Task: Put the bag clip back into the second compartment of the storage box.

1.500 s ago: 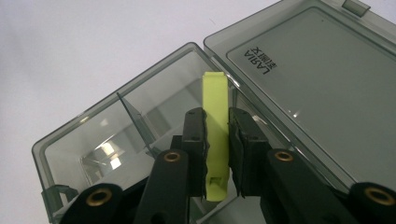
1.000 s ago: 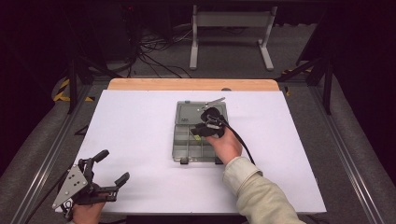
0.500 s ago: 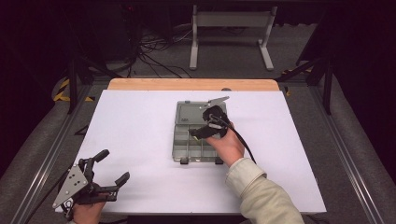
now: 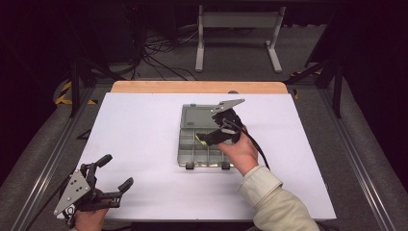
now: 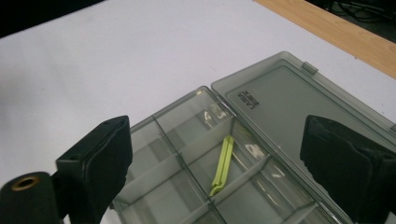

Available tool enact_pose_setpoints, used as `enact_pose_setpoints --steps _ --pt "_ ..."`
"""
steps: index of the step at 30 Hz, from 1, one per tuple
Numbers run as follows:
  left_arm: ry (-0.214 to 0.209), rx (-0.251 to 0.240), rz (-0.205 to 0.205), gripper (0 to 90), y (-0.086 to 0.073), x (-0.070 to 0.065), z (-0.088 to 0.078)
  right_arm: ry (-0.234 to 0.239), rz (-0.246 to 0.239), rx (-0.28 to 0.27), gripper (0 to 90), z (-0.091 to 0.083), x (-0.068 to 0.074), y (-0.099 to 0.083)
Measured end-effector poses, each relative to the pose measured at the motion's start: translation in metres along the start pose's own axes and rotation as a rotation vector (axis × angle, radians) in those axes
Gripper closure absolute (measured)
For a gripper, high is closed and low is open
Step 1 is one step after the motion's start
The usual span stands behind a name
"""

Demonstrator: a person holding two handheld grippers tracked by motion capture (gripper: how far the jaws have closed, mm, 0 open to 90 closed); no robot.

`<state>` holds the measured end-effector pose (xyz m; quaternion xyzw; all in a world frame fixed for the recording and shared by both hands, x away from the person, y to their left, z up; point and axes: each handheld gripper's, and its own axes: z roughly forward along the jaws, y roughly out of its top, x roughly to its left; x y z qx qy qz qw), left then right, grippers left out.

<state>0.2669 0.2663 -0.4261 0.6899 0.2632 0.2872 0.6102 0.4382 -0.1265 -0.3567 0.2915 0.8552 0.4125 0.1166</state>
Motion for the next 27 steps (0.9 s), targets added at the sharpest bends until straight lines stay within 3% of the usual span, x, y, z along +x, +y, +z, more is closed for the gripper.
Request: enact_pose_setpoints --steps 11,17,27 --pt "0.004 -0.001 0.004 4.2 0.000 0.000 0.000 0.026 -0.041 -0.088 5.5 -0.032 0.007 -0.006" --pt "-0.001 0.002 0.005 4.2 0.001 0.000 0.001 -0.002 -0.047 -0.156 3.4 -0.055 0.009 -0.019" --pt "0.001 -0.002 0.004 4.1 0.001 0.001 0.003 -0.033 -0.070 -0.219 2.3 -0.084 0.015 -0.036"
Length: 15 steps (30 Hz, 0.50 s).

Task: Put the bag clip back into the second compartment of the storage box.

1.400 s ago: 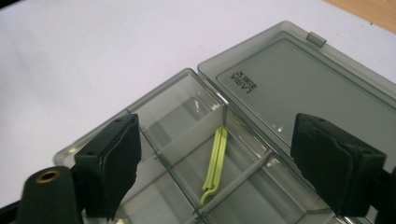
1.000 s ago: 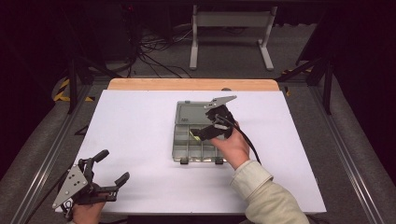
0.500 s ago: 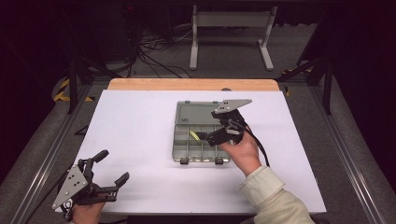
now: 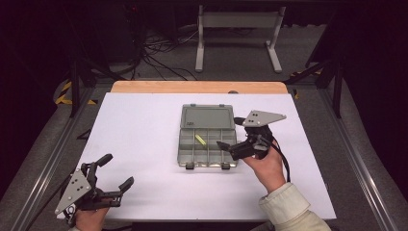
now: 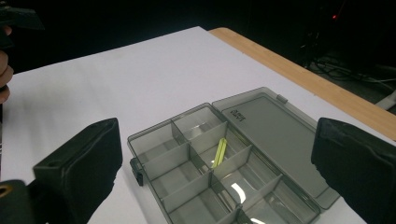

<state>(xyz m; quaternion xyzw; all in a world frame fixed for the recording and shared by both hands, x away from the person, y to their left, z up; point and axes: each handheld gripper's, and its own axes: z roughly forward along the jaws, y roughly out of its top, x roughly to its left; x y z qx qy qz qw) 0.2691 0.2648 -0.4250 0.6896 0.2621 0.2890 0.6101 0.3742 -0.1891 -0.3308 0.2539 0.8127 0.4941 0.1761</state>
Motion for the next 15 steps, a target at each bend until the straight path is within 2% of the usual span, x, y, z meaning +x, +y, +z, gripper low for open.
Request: enact_pose_setpoints --steps 2,4,11,12,13,15 --pt "0.001 0.001 0.000 4.1 0.000 0.000 0.000 -0.036 -0.006 -0.025 0.4 -0.012 0.000 -0.006" --pt "0.001 0.000 0.000 4.1 0.000 0.000 0.000 -0.044 -0.006 -0.031 0.3 -0.015 0.001 -0.007" --pt "0.007 -0.001 0.003 4.1 0.000 0.000 -0.001 -0.086 -0.018 -0.132 0.2 -0.041 0.001 -0.024" --pt "0.007 -0.001 0.003 4.1 0.000 0.000 -0.001 -0.086 -0.018 -0.132 0.2 -0.041 0.001 -0.024" --pt "0.007 -0.001 0.003 4.1 0.000 0.000 -0.001 -0.091 -0.017 -0.163 0.1 -0.047 0.001 -0.030" --pt "0.007 -0.001 0.004 4.1 0.000 0.000 -0.001 -0.093 -0.007 -0.170 0.1 -0.051 0.000 -0.036"
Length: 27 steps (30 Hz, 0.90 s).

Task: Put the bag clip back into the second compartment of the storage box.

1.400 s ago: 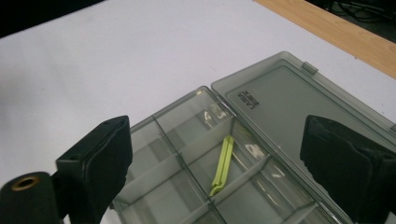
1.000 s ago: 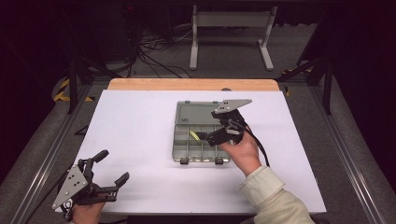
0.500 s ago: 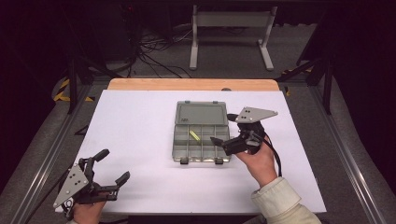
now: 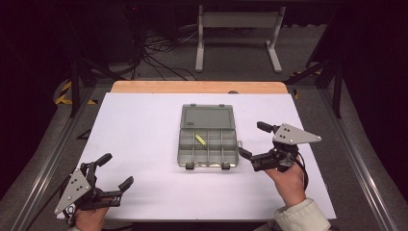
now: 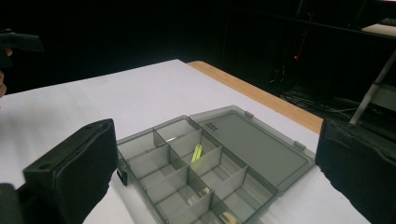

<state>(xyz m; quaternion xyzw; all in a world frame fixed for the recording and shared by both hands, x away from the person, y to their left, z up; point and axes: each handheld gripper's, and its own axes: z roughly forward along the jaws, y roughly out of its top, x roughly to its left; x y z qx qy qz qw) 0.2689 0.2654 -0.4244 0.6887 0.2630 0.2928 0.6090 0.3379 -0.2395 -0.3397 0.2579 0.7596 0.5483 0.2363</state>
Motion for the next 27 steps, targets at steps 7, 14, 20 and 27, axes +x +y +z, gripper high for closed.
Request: enact_pose_setpoints --steps 7,14,20,27 --pt "0.002 0.000 0.000 4.1 0.000 0.000 0.000 -0.013 0.021 -0.039 0.1 -0.019 -0.004 -0.019" --pt "0.006 -0.002 -0.006 4.1 0.000 0.001 0.000 -0.034 0.015 -0.038 0.1 -0.031 -0.006 -0.040" --pt "0.007 -0.002 -0.005 4.0 0.000 0.001 0.000 -0.044 0.008 -0.034 0.0 -0.039 -0.009 -0.056" --pt "0.006 -0.002 -0.003 3.8 0.000 0.001 0.000 -0.045 0.006 -0.045 0.1 -0.044 -0.011 -0.075"
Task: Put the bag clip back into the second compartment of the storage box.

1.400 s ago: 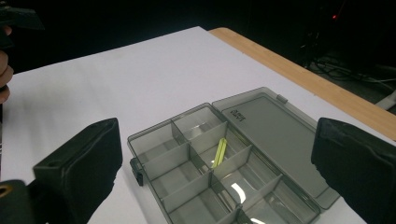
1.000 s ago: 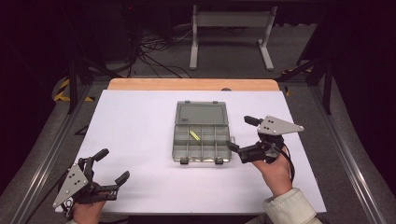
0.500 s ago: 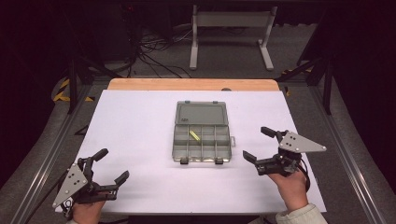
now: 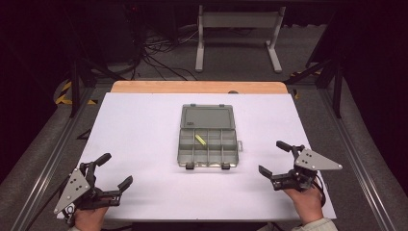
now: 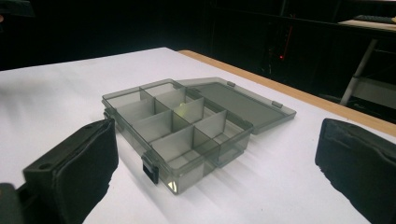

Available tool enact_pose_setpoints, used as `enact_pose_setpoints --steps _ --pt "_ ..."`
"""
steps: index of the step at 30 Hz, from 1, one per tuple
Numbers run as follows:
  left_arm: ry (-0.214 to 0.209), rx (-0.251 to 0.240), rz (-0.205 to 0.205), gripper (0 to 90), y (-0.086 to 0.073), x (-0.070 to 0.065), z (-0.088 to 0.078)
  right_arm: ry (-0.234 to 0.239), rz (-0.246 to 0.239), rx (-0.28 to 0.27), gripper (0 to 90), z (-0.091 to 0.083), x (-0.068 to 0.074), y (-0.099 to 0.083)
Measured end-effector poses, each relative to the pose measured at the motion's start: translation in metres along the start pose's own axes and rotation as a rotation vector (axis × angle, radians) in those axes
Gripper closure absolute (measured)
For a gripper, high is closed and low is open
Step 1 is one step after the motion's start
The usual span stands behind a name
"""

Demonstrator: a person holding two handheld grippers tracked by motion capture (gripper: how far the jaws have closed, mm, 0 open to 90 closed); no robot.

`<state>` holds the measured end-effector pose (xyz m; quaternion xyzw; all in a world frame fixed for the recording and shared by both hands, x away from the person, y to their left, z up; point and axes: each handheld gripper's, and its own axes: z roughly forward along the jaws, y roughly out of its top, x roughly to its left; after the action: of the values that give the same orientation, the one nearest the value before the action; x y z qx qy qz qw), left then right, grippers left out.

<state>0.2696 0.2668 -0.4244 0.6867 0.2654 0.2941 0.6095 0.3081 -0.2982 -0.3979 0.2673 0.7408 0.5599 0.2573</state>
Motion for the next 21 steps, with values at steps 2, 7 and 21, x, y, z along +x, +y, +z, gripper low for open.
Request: enact_pose_setpoints --steps 2,7,21 --pt "-0.001 0.002 0.000 3.6 0.000 0.000 0.000 -0.004 0.008 -0.011 0.0 -0.003 -0.001 -0.007" --pt "-0.005 0.007 -0.002 3.2 -0.001 0.001 0.001 -0.004 0.020 -0.013 0.0 -0.006 -0.002 -0.015" --pt "-0.018 0.019 -0.007 1.5 -0.003 0.002 0.005 -0.011 0.047 0.033 0.1 -0.005 0.001 -0.043"
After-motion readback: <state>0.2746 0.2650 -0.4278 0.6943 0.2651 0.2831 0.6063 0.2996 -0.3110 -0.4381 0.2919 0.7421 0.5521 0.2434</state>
